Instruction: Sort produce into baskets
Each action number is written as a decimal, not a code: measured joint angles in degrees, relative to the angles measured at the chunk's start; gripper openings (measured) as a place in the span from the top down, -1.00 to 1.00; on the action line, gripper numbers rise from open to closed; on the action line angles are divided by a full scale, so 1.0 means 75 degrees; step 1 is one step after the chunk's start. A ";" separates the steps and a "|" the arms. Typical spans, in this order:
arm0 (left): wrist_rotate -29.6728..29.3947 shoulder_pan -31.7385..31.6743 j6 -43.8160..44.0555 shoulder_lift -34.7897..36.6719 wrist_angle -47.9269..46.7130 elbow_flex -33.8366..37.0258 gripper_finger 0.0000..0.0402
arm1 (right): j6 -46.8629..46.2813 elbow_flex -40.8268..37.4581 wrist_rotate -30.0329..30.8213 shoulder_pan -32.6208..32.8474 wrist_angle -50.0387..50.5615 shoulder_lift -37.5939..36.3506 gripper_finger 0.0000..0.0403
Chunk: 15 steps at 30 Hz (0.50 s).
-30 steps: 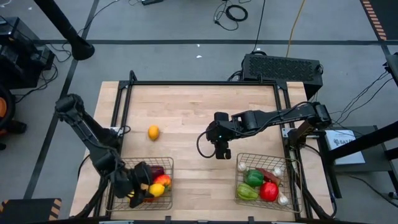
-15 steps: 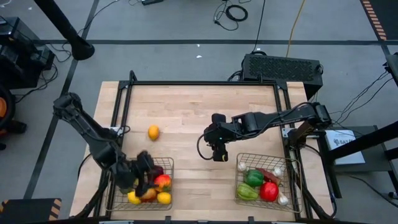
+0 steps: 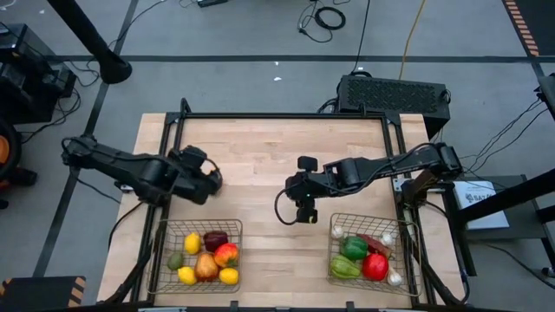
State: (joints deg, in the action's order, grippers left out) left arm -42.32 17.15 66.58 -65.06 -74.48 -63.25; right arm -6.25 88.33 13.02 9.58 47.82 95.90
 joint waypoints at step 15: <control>0.0722 -0.0506 0.2924 -0.1058 0.1179 0.2537 -0.98 | -0.0249 0.0000 0.1086 -0.0015 0.0918 0.0000 0.24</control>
State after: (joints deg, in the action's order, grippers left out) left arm -36.91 13.35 88.51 -72.99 -65.64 -44.23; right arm -8.12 88.33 21.17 9.47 54.71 95.90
